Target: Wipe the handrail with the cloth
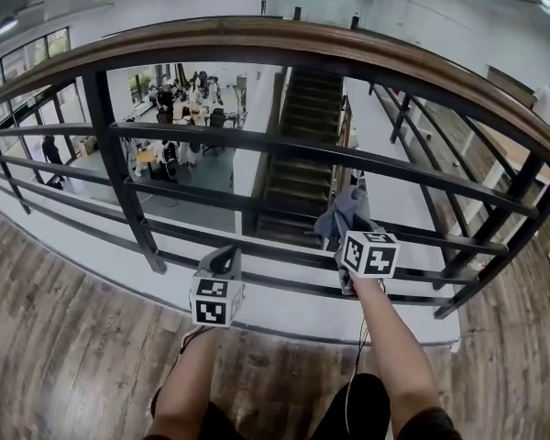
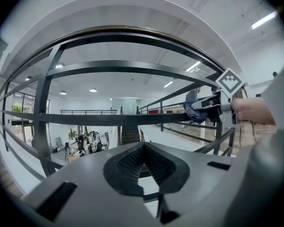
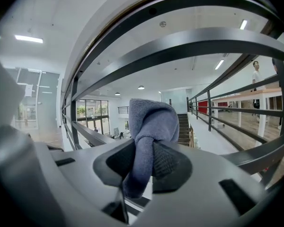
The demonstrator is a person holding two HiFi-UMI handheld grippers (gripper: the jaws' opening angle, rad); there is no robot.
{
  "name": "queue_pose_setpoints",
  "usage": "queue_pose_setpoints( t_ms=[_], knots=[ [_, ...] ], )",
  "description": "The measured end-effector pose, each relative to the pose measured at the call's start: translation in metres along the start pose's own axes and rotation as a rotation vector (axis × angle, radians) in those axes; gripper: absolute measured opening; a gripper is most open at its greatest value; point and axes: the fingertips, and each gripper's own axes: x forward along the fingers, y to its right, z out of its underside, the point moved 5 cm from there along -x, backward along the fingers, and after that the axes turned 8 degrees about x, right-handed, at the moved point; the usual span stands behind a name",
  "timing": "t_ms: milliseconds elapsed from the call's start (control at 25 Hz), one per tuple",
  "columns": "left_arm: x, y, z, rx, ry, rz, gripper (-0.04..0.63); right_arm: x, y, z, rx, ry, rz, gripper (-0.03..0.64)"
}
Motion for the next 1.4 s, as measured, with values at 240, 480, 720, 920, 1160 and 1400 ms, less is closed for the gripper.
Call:
queue_pose_setpoints(
  t_ms=[240,480,720,920,1160,1400],
  knots=[
    [0.021,0.041,-0.013,0.001,0.018,0.055,-0.002,-0.021,0.044,-0.006,-0.026,-0.006,0.036,0.1],
    [0.044,0.105,-0.037,-0.015,0.046,0.135,-0.002,-0.057,0.107,-0.008,0.005,0.016,0.112,0.1],
    [0.06,0.165,-0.061,-0.001,0.065,0.208,-0.002,-0.092,0.172,-0.013,-0.007,0.009,0.193,0.1],
    [0.067,0.212,-0.077,0.019,0.071,0.271,-0.002,-0.126,0.226,-0.02,-0.003,0.019,0.262,0.1],
    [0.078,0.262,-0.078,0.056,0.077,0.342,-0.002,-0.159,0.292,-0.026,-0.001,0.026,0.323,0.1],
    [0.088,0.292,-0.067,0.078,0.046,0.387,-0.002,-0.185,0.355,-0.03,0.029,0.015,0.37,0.1]
  ],
)
